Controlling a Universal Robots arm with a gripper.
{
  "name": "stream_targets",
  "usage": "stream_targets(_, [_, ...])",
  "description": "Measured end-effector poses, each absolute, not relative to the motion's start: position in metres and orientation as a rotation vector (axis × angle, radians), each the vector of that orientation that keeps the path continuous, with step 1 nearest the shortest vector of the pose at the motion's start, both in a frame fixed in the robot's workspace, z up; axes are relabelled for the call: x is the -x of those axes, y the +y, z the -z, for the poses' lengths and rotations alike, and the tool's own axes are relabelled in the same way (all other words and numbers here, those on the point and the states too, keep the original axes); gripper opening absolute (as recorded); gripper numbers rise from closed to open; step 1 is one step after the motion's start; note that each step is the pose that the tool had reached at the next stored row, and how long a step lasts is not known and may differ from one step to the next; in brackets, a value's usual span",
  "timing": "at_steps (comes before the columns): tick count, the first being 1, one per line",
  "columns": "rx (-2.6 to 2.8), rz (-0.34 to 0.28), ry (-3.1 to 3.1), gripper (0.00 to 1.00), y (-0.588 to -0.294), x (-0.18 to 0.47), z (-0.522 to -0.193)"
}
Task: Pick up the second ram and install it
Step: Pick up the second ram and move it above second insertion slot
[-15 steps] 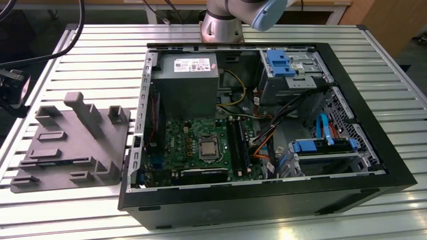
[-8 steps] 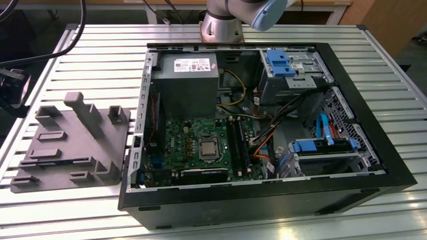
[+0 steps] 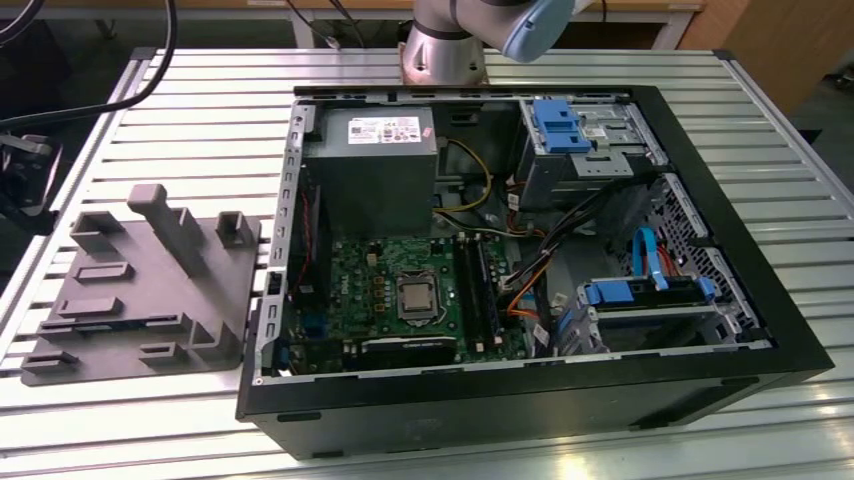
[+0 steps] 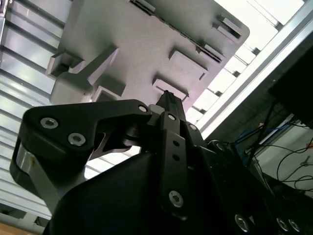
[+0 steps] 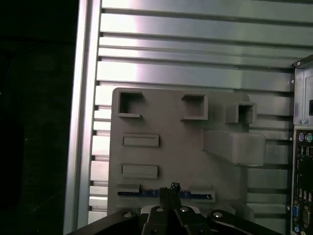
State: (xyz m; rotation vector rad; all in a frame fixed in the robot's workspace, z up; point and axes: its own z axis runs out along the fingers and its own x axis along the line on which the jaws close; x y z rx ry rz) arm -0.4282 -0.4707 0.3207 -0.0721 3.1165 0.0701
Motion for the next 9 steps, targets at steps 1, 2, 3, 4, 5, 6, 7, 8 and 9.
stream_targets(1, [0.091, -0.070, 3.116, 0.11, -0.4707, 0.4282, -0.3207])
stream_targets(2, [0.109, -0.070, 3.116, 0.11, -0.4707, 0.4282, -0.3207])
stream_targets(3, [0.129, -0.071, 3.116, 0.11, -0.4707, 0.4282, -0.3207])
stream_targets(4, [0.149, -0.071, 3.115, 0.11, -0.4707, 0.4282, -0.3207])
stream_targets(5, [0.168, -0.071, 3.114, 0.11, -0.4707, 0.4282, -0.3207])
stream_targets(6, [0.188, -0.071, 3.113, 0.11, -0.4707, 0.4282, -0.3207])
stream_targets(7, [0.209, -0.072, 3.112, 0.11, -0.4707, 0.4282, -0.3207])
stream_targets(8, [0.234, -0.072, 3.111, 0.11, -0.4707, 0.4281, -0.3207])
stream_targets(9, [0.255, -0.072, 3.110, 0.11, -0.4707, 0.4282, -0.3207])
